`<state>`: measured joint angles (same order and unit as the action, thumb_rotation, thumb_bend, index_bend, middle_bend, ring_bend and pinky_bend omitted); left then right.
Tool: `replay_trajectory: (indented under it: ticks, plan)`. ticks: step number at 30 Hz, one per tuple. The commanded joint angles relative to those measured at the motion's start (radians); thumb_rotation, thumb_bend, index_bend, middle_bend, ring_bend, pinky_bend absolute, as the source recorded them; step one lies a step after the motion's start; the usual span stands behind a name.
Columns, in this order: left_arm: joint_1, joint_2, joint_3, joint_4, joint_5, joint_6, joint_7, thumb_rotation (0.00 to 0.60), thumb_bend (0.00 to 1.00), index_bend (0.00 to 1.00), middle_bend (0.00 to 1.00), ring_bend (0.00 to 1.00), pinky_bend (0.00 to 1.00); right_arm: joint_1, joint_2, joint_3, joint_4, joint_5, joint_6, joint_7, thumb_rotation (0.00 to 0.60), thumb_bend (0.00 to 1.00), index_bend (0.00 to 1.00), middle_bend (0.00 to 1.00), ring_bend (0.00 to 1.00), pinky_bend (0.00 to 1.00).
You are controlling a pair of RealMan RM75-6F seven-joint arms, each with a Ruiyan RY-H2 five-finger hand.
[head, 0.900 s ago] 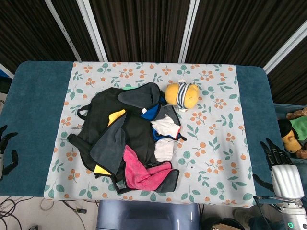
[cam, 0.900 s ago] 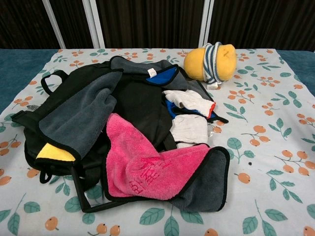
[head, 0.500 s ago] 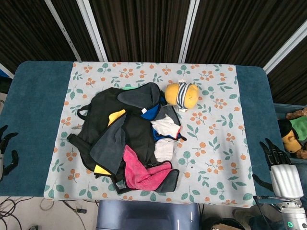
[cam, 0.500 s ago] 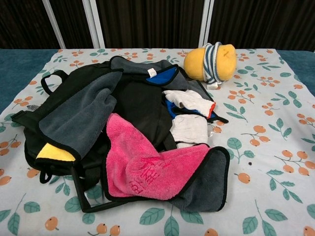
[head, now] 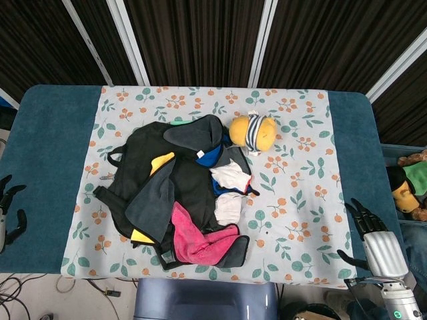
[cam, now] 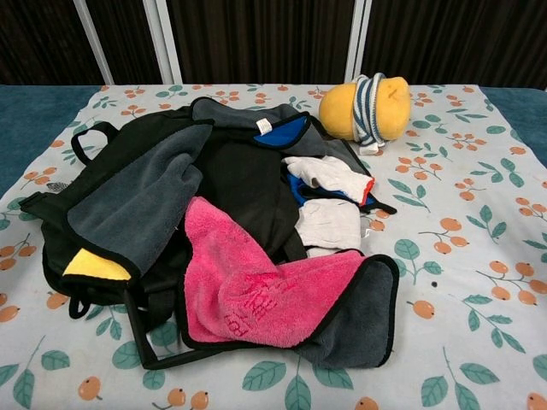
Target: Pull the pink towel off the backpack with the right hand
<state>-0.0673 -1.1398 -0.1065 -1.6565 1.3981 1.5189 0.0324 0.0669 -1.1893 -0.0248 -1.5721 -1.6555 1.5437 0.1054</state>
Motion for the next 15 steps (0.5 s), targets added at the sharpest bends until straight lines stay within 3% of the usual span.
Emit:
replay_trajectory:
  ticks: [1, 10, 15]
  plan:
    - [-0.001, -0.002, -0.002, -0.001, -0.004, -0.001, -0.001, 0.6, 0.59, 0.23, 0.06, 0.11, 0.01, 0.039, 0.002, -0.037, -0.007, -0.055, -0.065, 0.069, 0.6, 0.18, 0.0, 0.03, 0.14, 0.21]
    - [-0.001, 0.0, -0.004, -0.003, -0.01, -0.004, -0.006, 0.6, 0.59, 0.23, 0.06, 0.11, 0.01, 0.211, -0.024, -0.057, 0.021, -0.241, -0.193, 0.167, 0.6, 0.17, 0.0, 0.05, 0.13, 0.21]
    - [-0.002, 0.002, -0.006, -0.005, -0.015, -0.008, -0.007, 0.6, 0.59, 0.23, 0.06, 0.11, 0.01, 0.263, -0.072, -0.068, 0.025, -0.297, -0.243, 0.117, 0.6, 0.17, 0.0, 0.05, 0.13, 0.21]
